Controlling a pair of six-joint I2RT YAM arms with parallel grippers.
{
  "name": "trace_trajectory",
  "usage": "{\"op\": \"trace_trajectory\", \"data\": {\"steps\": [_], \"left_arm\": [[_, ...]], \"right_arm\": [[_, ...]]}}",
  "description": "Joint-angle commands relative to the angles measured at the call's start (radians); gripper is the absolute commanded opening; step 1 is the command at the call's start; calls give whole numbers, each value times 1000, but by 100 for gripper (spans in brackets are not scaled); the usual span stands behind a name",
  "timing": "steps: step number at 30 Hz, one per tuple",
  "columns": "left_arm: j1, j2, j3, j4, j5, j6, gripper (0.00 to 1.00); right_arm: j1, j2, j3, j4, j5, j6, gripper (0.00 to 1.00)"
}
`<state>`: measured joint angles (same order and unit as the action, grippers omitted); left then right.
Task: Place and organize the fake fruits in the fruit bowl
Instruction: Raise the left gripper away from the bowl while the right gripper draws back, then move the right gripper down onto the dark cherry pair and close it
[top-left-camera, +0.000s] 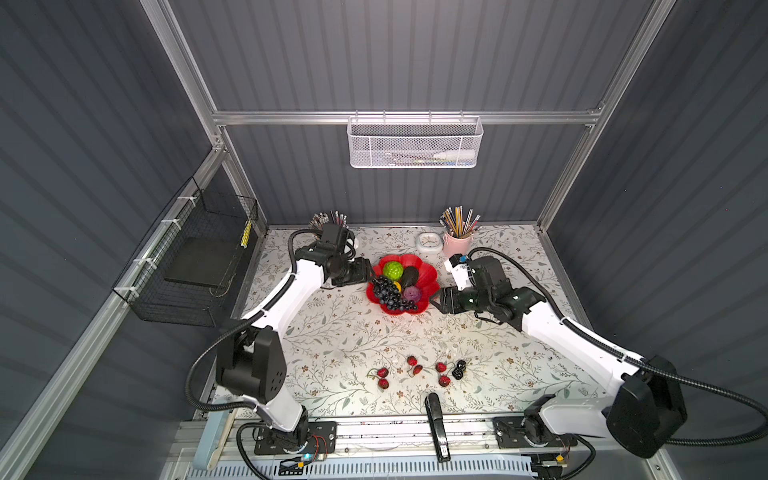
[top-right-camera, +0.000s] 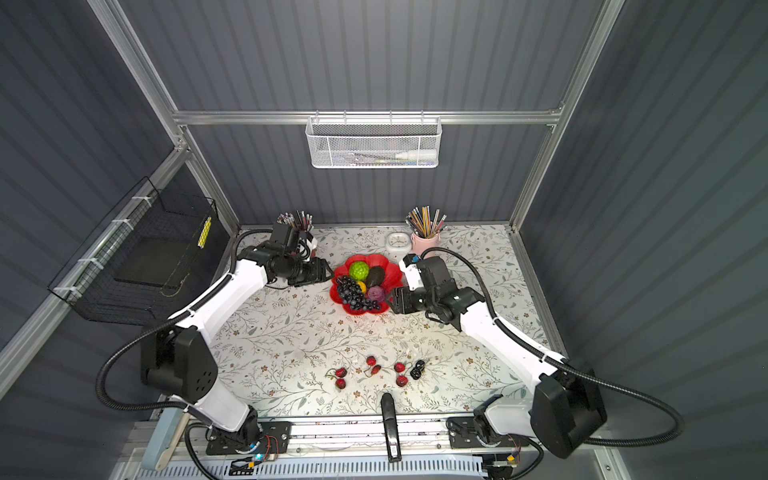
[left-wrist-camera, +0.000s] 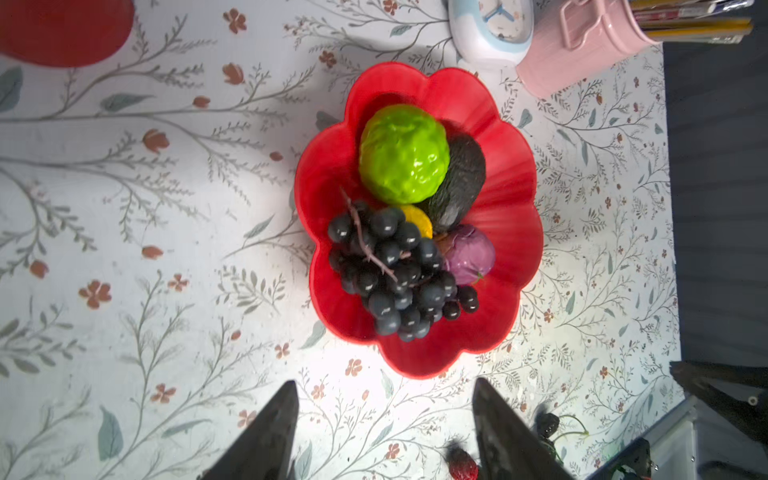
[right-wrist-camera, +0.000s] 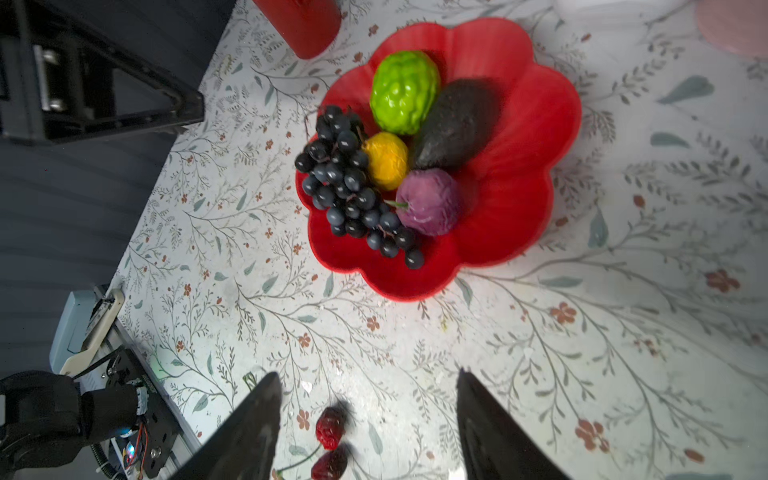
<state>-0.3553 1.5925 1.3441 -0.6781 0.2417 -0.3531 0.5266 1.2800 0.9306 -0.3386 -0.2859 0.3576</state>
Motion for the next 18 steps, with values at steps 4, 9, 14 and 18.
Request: {"op": "trace_trajectory", "data": {"steps": [4, 9, 14, 18], "left_arm": [[-123, -135, -193, 98, -119, -104, 65], [-137, -159, -238, 168, -107, -147, 65], [-137, -132, -227, 179, -98, -145, 65], [-137, -104, -215, 191, -82, -141, 65]], "right_arm": [[0, -128, -177, -169, 122, 151, 67], [23, -221, -266, -241, 225, 287, 67], [29, -277, -329, -262, 246, 351, 68], [29, -247, -362, -243, 192, 361, 65]]}}
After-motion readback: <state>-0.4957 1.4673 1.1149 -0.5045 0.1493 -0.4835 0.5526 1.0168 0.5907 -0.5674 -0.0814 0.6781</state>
